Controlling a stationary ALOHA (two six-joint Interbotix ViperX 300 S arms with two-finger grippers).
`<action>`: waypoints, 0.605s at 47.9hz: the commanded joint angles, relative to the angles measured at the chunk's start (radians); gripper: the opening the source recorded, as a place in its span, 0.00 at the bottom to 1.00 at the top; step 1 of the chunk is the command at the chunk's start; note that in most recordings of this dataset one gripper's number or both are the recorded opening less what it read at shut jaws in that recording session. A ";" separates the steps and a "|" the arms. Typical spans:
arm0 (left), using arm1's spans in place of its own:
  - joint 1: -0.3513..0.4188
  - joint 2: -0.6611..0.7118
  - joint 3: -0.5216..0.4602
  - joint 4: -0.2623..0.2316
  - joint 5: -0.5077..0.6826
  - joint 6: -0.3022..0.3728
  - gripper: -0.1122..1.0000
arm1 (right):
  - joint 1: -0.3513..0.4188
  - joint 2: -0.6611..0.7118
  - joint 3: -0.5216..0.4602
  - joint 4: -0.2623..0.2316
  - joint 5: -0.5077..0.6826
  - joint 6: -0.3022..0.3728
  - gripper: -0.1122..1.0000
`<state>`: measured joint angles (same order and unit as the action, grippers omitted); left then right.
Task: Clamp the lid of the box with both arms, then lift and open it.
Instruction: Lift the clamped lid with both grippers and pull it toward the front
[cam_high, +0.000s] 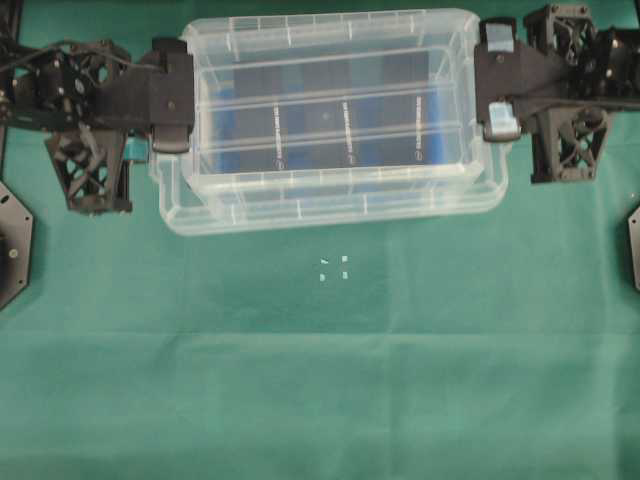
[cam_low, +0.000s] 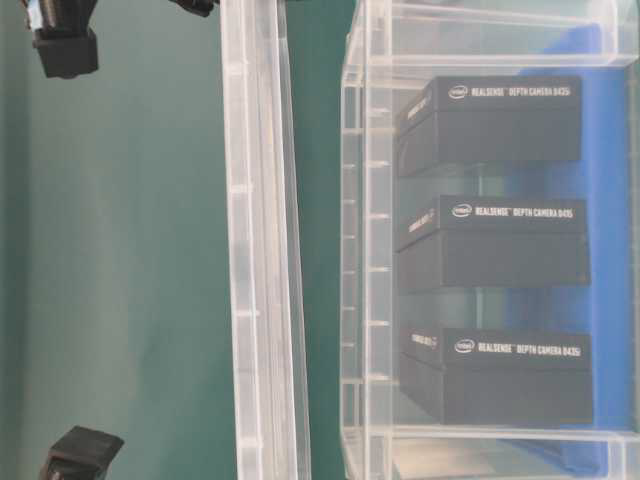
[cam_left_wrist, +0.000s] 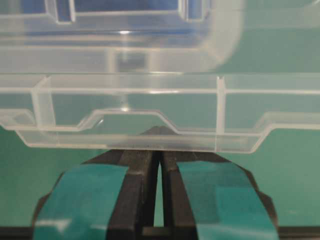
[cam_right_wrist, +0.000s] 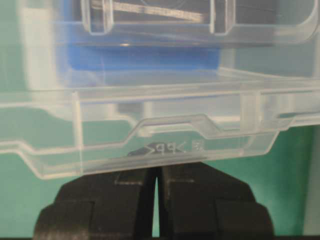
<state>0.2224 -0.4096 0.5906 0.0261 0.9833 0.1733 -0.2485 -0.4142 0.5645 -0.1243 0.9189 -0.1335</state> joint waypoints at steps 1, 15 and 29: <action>-0.043 -0.006 -0.077 0.000 -0.014 -0.035 0.11 | 0.075 -0.005 -0.058 -0.006 -0.015 0.043 0.10; -0.150 -0.009 -0.077 0.000 0.000 -0.120 0.11 | 0.232 -0.005 -0.052 -0.089 0.012 0.213 0.10; -0.298 0.002 -0.077 0.009 -0.002 -0.241 0.11 | 0.423 0.012 -0.055 -0.181 0.084 0.443 0.10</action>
<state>-0.0460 -0.4096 0.5906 0.0215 1.0109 -0.0476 0.1120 -0.4142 0.5660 -0.2807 1.0170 0.2623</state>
